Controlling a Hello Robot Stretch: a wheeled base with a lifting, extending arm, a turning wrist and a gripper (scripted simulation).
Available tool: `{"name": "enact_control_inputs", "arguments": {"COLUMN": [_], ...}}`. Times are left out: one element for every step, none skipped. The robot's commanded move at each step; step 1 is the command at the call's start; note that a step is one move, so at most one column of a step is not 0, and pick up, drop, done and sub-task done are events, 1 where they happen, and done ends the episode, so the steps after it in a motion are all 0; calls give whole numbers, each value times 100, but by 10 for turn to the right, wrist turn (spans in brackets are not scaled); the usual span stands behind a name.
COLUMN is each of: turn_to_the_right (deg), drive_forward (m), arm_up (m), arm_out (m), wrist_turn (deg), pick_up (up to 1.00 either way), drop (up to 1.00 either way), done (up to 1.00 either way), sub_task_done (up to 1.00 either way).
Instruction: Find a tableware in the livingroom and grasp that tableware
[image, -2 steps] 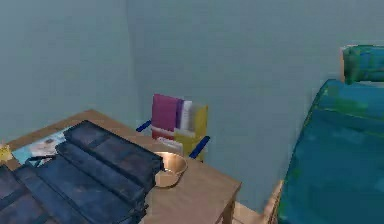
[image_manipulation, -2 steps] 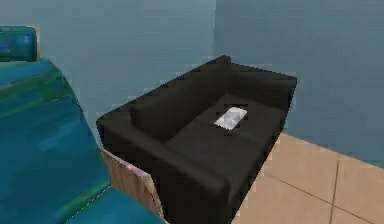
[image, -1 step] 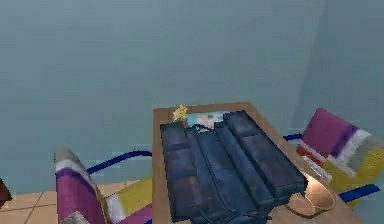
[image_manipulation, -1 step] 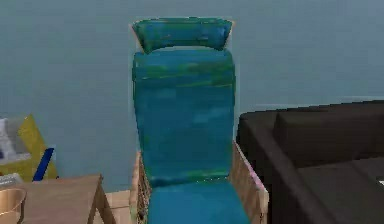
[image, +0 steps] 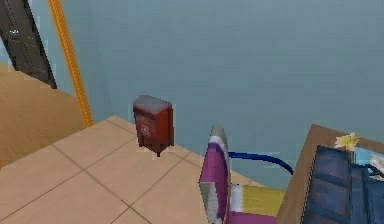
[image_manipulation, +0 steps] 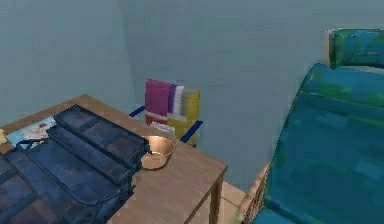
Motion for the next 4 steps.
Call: {"name": "enact_control_inputs", "arguments": {"turn_to_the_right": [-90,0,0,0], "drive_forward": [0,0,0,0], "arm_up": [0,50,38,0], "arm_out": [0,0,0,30], "wrist_turn": [0,0,0,0], "pick_up": [0,0,0,0], "drop": [0,0,0,0], "done": [0,0,0,0], "sub_task_done": [0,0,0,0]}}
